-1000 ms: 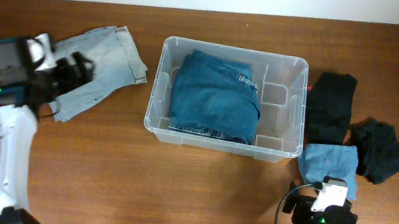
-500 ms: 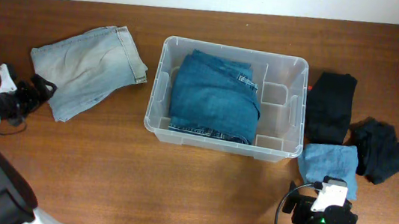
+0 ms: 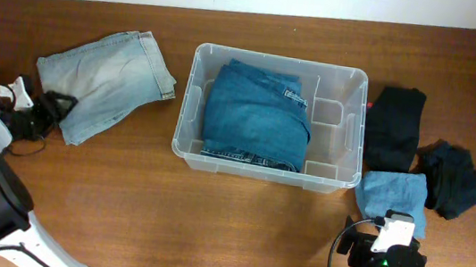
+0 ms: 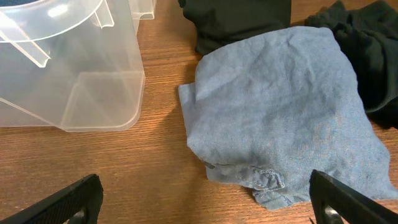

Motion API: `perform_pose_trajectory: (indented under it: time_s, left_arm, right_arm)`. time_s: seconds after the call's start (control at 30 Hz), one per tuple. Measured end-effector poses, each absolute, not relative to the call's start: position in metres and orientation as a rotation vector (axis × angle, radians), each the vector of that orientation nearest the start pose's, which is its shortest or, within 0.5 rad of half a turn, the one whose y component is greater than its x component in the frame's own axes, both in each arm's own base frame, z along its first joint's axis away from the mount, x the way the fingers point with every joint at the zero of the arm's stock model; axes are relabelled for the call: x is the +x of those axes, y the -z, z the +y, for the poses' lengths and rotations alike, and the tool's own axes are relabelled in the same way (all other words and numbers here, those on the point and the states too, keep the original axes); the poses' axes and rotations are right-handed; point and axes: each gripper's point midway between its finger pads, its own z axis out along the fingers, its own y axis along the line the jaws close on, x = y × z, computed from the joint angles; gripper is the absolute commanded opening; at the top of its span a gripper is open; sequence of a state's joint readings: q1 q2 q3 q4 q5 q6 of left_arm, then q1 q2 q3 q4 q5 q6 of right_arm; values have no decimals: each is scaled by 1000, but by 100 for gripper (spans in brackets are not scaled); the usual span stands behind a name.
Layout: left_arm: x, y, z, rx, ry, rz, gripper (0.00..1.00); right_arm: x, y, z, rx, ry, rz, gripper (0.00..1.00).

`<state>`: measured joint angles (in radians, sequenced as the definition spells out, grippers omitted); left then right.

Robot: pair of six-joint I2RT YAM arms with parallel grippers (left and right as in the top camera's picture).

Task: Pack container
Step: 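Move the left gripper back to the light-blue jeans and grasp, then carry the light-blue jeans over the bin with the left gripper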

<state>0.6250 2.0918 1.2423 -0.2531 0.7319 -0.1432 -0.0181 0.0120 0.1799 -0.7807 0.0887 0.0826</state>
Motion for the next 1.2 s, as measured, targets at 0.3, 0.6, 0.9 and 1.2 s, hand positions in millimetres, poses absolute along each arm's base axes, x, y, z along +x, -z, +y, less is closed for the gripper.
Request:
perform_pose_trajectory:
  time_s: [0.3, 0.6, 0.9, 1.2]
  left_arm:
    - [423, -6, 162, -780, 827, 2358, 0]
    - [421, -152, 128, -547, 769, 2251, 0]
    - [410, -370, 29, -52, 656, 1855, 0]
    - [389, -446, -144, 399, 884, 1631, 0]
  right_arm:
    - [188, -76, -19, 160, 60, 2176, 98]
    - [188, -76, -19, 160, 60, 2176, 98]
    - [188, -76, -19, 160, 60, 2176, 98]
    - [188, -76, -19, 160, 60, 2176, 98]
